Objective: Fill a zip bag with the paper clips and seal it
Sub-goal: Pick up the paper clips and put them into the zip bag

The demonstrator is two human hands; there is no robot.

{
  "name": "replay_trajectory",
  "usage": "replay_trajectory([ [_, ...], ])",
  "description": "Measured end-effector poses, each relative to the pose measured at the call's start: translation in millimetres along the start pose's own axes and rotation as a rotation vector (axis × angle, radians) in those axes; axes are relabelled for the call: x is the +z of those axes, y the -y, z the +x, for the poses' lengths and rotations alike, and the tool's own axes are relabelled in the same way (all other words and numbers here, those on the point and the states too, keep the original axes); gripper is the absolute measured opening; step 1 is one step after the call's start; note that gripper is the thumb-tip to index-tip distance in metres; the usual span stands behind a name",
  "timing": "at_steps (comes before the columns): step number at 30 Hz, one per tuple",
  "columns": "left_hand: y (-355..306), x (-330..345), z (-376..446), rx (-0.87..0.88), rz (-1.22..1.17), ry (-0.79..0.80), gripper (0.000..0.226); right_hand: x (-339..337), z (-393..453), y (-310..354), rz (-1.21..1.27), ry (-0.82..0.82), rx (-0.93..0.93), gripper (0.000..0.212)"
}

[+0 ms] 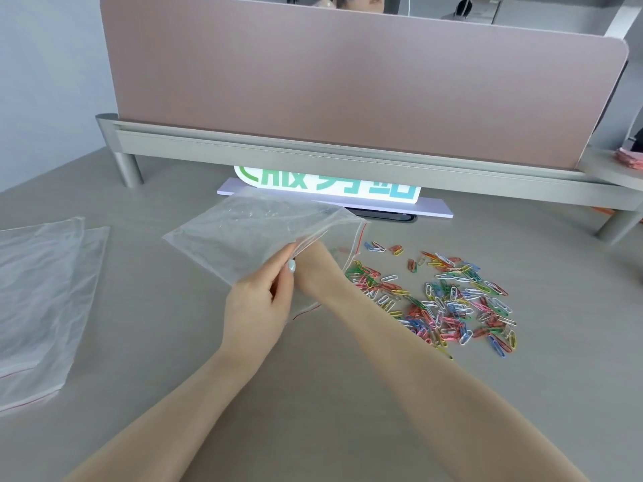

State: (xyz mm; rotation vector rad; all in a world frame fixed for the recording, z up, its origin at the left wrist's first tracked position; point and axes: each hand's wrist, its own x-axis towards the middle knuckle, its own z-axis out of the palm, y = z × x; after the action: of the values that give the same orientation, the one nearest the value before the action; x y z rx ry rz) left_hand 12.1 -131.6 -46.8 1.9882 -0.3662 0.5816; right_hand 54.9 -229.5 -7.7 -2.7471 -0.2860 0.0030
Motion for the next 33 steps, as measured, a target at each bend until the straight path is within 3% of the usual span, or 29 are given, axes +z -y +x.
replay_trajectory([
  [4,1,0,0,0.008,-0.011,-0.017,0.049,6,-8,7,-0.122,0.065,-0.101,0.042],
  [9,2,1,0,0.033,0.015,-0.018,0.051,7,-27,3,0.058,0.023,-0.112,0.04],
  [13,3,1,1,0.019,0.028,-0.016,0.046,-4,-46,-11,0.249,-0.017,-0.129,0.013],
  [17,2,2,0,0.008,0.028,0.01,0.044,-33,-72,-44,0.277,-0.047,-0.041,0.02],
  [19,2,3,0,0.009,0.038,0.02,0.042,-47,-89,-66,0.183,0.037,-0.006,0.021],
  [23,2,4,-3,0.016,0.066,0.021,0.041,-64,-119,-111,0.074,0.239,0.158,0.045],
  [27,2,2,-3,0.003,0.069,0.033,0.042,-72,-129,-132,0.012,0.312,0.108,0.049],
  [33,3,1,-5,0.001,0.08,0.048,0.042,-72,-128,-140,-0.007,0.34,0.113,0.079],
])
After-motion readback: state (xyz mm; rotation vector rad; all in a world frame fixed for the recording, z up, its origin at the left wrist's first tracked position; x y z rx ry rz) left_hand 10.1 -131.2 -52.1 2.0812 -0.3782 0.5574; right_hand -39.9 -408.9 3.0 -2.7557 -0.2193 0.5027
